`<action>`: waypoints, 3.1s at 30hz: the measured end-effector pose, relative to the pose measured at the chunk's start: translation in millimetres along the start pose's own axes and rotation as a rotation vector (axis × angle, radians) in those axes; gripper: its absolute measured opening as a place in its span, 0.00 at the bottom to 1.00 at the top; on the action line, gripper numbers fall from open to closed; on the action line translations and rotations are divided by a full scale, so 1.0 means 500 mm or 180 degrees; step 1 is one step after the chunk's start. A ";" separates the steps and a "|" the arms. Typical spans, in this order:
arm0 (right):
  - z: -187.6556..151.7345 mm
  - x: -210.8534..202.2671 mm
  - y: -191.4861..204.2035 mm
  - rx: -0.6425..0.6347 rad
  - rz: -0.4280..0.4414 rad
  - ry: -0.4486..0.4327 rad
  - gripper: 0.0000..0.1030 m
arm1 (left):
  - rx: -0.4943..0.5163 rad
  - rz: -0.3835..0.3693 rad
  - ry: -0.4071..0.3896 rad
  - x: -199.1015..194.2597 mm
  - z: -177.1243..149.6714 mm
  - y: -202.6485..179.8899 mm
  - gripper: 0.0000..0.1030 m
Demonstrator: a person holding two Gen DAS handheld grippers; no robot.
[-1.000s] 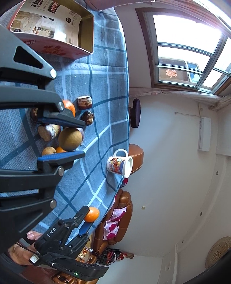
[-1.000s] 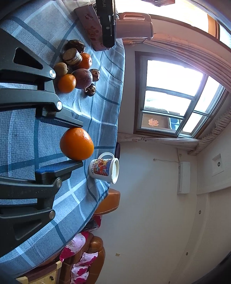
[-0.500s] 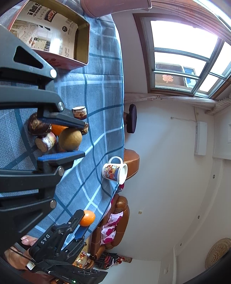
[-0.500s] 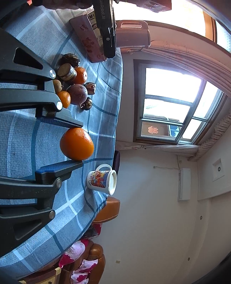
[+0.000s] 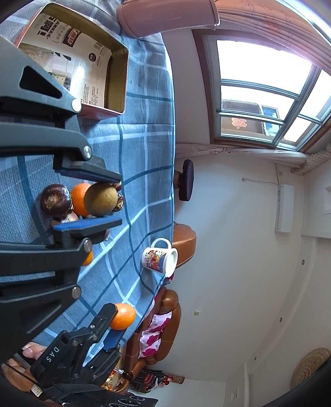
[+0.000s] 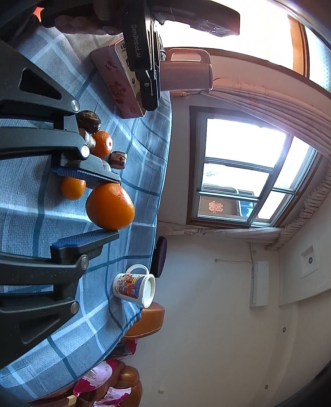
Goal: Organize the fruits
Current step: 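Carry the pear and the orange toward the tin box with both grippers, then open the left gripper over the tin box while the right gripper drops the orange in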
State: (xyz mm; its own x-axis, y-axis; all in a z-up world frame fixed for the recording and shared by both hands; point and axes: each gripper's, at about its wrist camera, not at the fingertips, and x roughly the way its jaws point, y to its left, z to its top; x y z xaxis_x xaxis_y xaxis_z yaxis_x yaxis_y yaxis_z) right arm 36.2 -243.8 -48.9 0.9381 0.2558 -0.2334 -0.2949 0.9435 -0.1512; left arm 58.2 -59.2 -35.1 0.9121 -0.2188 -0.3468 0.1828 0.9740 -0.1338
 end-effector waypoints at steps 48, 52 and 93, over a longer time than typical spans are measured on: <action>0.127 0.128 0.246 -0.0483 0.0978 0.0096 0.37 | -0.0219 0.0818 0.0120 -0.048 -0.004 0.236 0.27; 0.131 0.145 0.269 -0.0531 0.1030 0.0149 0.37 | -0.0235 0.0887 0.0163 -0.046 -0.005 0.255 0.27; 0.080 0.293 0.431 -0.0665 0.1234 0.0811 0.38 | -0.0144 0.1139 0.0692 0.003 -0.020 0.364 0.27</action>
State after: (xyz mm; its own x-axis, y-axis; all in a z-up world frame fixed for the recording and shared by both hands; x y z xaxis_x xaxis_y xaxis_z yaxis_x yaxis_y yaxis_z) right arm 117.3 5.3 -77.2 0.6860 0.4948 -0.5335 -0.6672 0.7203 -0.1898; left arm 89.1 117.0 -69.0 0.8155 0.1208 -0.5660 -0.1521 0.9883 -0.0083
